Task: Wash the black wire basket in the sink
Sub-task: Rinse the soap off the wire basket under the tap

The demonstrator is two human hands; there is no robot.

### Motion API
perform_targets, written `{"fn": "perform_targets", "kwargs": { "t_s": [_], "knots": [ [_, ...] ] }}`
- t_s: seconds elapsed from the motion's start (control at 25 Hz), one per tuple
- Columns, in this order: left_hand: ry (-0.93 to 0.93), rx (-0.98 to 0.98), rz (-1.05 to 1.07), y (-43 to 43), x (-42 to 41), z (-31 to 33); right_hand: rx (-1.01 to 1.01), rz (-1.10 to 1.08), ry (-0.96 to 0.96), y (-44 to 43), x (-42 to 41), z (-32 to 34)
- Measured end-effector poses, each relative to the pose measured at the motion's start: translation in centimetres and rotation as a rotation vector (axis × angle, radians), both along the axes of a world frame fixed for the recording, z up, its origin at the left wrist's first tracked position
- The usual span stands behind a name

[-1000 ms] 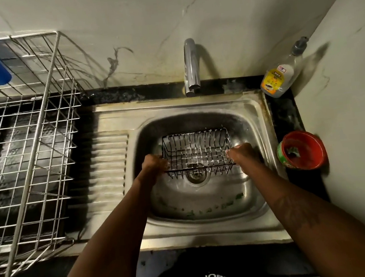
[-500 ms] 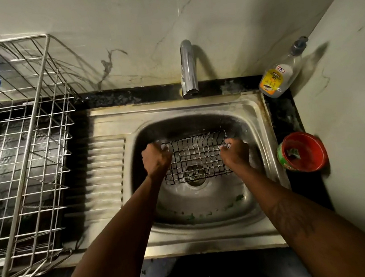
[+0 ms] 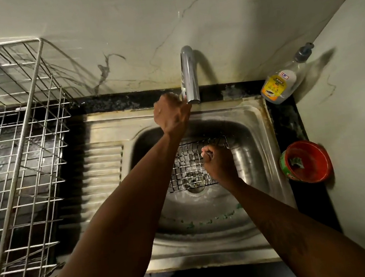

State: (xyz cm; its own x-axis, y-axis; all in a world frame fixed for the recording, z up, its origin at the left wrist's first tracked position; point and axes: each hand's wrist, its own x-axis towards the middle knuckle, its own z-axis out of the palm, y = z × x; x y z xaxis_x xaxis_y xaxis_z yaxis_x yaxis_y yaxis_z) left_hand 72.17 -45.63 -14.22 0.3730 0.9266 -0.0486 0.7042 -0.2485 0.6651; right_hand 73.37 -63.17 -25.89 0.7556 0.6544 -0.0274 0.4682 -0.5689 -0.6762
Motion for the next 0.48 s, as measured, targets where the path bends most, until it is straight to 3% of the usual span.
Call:
{"fn": "perform_targets", "kwargs": {
  "t_s": [0.2, 0.24, 0.36, 0.44, 0.48],
  "knots": [
    [0.015, -0.334, 0.173, 0.0, 0.8, -1.2, -0.016, 0.007, -0.011, -0.3, 0.9, -0.5],
    [-0.066, -0.448, 0.182, 0.4, 0.6, -2.0, -0.022, 0.015, 0.000, -0.3, 1.1, -0.5],
    [-0.558, -0.866, 0.265, 1.9, -0.8, -3.4, -0.048, 0.018, 0.036, 0.4, 1.2, -0.8],
    [-0.576, -0.943, 0.231, 2.9, -1.8, -4.1, -0.062, 0.069, 0.003, 1.2, 1.2, -0.9],
    [-0.497, -0.869, 0.183, 3.1, -2.1, -4.3, -0.074, 0.119, -0.034, 1.7, 1.1, -0.9]
  ]
}}
